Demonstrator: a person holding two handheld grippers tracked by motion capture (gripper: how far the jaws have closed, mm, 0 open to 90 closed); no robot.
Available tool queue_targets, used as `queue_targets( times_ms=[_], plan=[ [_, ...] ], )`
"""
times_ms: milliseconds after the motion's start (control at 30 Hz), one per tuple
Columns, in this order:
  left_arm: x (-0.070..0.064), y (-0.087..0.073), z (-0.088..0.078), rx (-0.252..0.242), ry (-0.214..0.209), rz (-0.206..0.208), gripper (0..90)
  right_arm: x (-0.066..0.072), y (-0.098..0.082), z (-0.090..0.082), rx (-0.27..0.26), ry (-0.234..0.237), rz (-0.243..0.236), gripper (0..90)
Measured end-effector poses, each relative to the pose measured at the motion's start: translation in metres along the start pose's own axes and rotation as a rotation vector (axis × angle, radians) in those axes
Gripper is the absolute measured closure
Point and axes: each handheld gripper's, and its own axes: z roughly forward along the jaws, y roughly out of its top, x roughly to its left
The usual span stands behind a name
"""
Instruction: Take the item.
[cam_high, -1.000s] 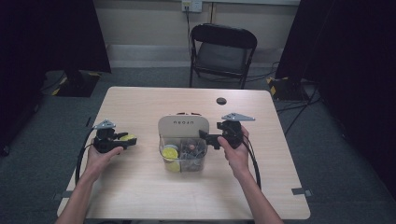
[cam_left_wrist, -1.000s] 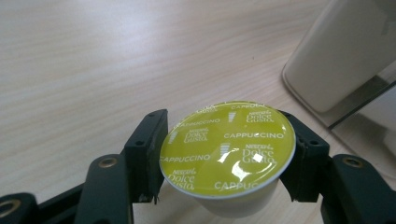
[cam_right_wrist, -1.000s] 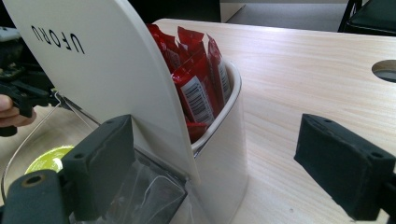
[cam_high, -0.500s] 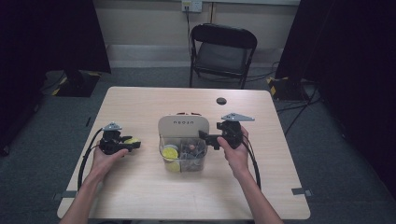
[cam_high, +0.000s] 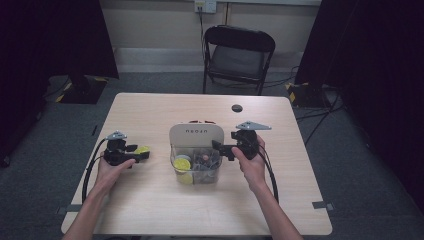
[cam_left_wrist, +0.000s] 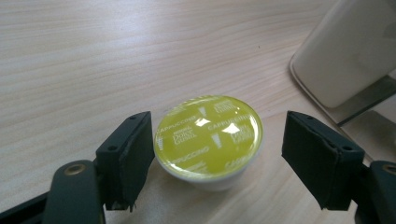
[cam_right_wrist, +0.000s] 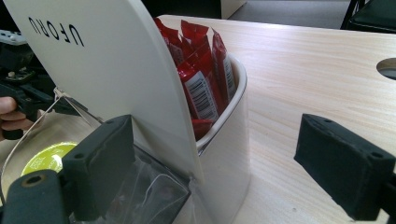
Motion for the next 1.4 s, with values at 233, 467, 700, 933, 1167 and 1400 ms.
queue_targets(
  times_ms=[233, 467, 700, 933, 1167, 1400],
  plan=[
    [-0.003, 0.001, -0.019, -0.034, 0.010, -0.013, 22.3, 0.000, 0.001, 0.001, 0.003, 0.010, -0.001, 11.7],
    [-0.010, -0.013, -0.044, -0.036, 0.044, 0.009, 22.5, 0.001, 0.003, 0.001, 0.001, 0.010, -0.005, 12.1],
    [-0.015, -0.030, -0.049, 0.015, 0.049, 0.029, 25.2, 0.005, 0.004, 0.001, 0.001, 0.001, -0.020, 13.9],
    [-0.019, -0.043, -0.041, 0.070, 0.047, 0.054, 24.3, 0.008, 0.006, 0.001, -0.006, -0.001, -0.029, 14.3],
    [-0.021, -0.050, -0.035, 0.087, 0.090, 0.106, 22.8, 0.009, 0.011, -0.001, -0.019, 0.013, -0.022, 16.3],
    [-0.030, -0.056, -0.032, 0.072, 0.173, 0.181, 22.4, 0.014, 0.025, -0.006, -0.036, 0.046, -0.067, 27.8]
  ],
)
